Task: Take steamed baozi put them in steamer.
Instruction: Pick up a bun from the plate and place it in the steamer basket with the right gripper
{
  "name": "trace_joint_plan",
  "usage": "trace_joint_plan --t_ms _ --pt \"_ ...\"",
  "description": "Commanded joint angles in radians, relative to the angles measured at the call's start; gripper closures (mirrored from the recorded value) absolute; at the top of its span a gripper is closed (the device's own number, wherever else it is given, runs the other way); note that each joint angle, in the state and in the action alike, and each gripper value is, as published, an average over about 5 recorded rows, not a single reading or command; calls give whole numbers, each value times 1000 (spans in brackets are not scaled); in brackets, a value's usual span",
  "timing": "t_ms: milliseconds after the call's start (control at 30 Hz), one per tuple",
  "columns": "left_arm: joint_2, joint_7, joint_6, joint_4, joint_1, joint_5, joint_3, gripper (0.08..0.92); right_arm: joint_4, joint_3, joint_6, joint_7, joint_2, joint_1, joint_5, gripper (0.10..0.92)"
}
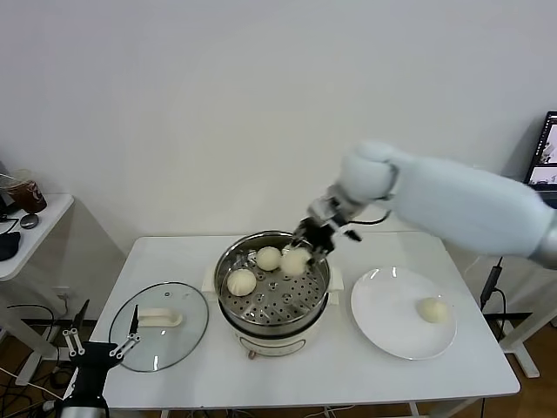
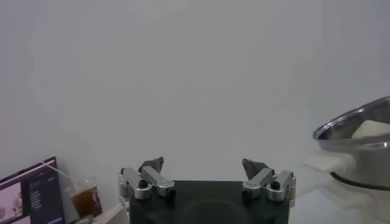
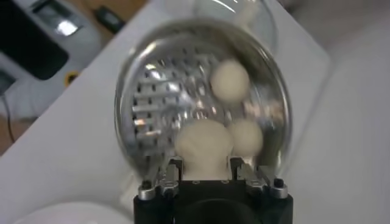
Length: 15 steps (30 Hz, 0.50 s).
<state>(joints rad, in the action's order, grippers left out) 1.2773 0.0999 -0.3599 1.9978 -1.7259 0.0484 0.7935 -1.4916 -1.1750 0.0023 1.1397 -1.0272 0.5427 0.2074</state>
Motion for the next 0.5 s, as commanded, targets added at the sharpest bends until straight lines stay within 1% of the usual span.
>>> trace_joint_plan --t_ms 33,333,500 --pt "5 0 -1 1 -3 -4 13 177 35 -124 246 -20 -226 -8 -117 550" --pt "11 2 -4 -5 -2 -6 11 177 78 -134 372 -14 -228 -65 -275 550" --pt "12 2 -6 -10 -3 -6 11 177 86 -134 396 -5 -215 -88 -297 550"
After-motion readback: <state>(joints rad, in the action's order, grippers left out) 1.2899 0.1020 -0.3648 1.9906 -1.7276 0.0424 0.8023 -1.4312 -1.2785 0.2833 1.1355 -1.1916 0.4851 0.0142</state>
